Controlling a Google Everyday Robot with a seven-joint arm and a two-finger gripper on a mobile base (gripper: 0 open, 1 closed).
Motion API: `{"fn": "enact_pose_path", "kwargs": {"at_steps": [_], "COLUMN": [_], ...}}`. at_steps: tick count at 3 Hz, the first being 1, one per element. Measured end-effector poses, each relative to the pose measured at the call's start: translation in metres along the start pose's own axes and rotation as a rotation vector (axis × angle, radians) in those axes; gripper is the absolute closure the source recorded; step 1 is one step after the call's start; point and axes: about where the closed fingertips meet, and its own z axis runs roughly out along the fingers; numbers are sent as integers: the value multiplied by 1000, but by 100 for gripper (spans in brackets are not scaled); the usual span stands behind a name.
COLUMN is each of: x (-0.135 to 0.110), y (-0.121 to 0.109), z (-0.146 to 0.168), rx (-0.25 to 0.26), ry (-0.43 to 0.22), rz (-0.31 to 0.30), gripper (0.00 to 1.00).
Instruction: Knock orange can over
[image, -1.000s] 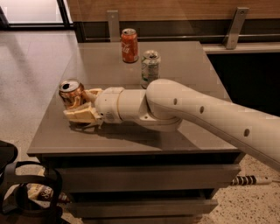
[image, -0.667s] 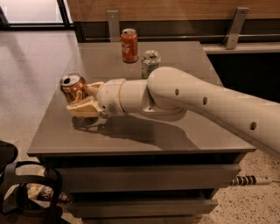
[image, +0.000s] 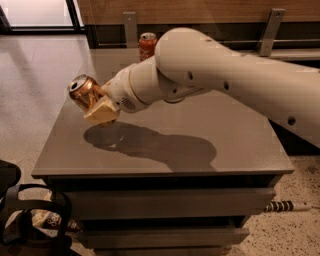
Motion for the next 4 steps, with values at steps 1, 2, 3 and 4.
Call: {"fn": "enact_pose_path", "kwargs": {"at_steps": [1, 2, 3, 4], "x": [9, 19, 29, 36], "y": [-9, -10, -5, 1], "z": [-10, -11, -10, -5], "rx": [23, 45, 70, 90], "ry": [158, 268, 339, 442], "rz": [16, 46, 56, 52], "gripper": [100, 100, 100, 100]}}
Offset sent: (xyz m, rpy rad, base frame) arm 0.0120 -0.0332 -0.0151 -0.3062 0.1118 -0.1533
